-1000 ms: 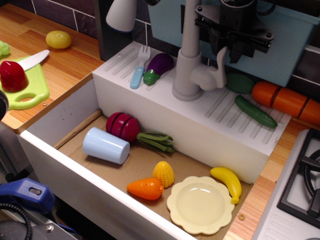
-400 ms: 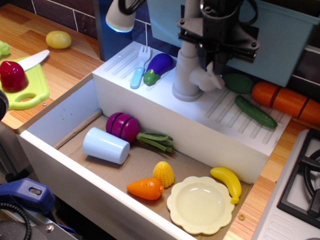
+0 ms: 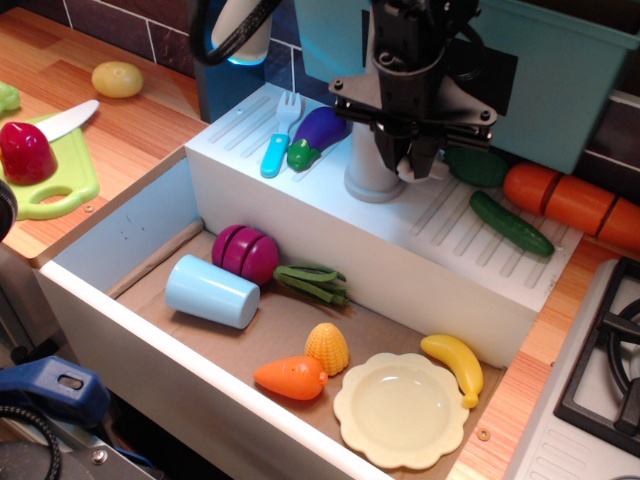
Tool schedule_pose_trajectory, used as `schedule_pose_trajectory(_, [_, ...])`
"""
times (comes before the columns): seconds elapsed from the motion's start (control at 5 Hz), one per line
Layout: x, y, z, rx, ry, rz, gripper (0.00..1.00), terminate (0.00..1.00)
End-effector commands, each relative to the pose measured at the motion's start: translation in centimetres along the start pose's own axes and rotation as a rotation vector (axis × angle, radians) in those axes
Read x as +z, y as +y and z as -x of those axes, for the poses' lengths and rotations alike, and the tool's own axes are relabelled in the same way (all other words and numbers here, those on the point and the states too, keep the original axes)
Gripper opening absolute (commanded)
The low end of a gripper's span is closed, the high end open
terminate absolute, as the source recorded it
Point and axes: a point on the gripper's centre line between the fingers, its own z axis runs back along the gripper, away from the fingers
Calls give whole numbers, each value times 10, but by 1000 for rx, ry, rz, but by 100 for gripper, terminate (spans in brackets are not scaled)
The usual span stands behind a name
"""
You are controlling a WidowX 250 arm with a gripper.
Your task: Turn lever vertical to front
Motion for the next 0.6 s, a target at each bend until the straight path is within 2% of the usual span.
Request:
schedule_pose_trajectory(0.0, [-9, -4, 17, 63, 21, 41, 0, 0])
schedule_pose_trajectory(0.2, [-19, -8, 29, 86, 20, 64, 0, 0])
schedule_pose_trajectory(0.4, [-25, -7, 38, 96, 8, 61, 0, 0])
